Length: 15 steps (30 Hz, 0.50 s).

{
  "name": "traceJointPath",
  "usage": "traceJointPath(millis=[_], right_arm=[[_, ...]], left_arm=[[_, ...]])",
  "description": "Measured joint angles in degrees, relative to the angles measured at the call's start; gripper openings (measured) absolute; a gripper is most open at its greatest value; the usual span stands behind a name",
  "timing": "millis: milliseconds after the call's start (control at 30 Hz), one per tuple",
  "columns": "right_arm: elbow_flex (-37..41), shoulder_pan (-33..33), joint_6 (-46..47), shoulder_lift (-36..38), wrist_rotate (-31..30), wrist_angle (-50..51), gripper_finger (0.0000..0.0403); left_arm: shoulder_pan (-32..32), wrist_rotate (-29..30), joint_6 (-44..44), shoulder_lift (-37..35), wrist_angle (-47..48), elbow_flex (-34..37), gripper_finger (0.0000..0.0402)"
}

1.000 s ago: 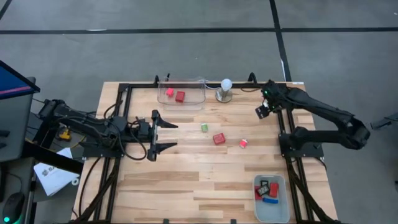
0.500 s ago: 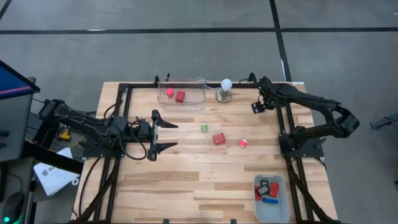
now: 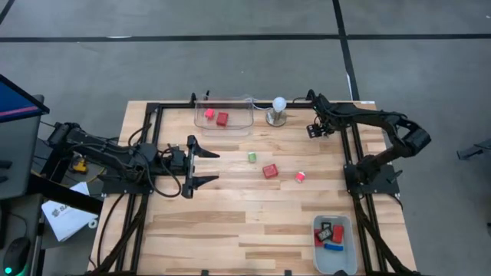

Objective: Pick & Place Office items
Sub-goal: Put the white black charger adapter into the transparent bin

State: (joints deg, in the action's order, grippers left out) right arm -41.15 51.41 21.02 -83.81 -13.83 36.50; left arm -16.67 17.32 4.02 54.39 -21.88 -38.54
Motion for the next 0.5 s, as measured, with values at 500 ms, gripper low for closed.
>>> traceJointPath(millis=[500], right_arm=[[-0.28,-0.33,-0.01,-0.19,-0.63,0.56,0.0193]], left_arm=[[0.0,-0.02,-1.3,0.02,0.4,0.0,0.0296]])
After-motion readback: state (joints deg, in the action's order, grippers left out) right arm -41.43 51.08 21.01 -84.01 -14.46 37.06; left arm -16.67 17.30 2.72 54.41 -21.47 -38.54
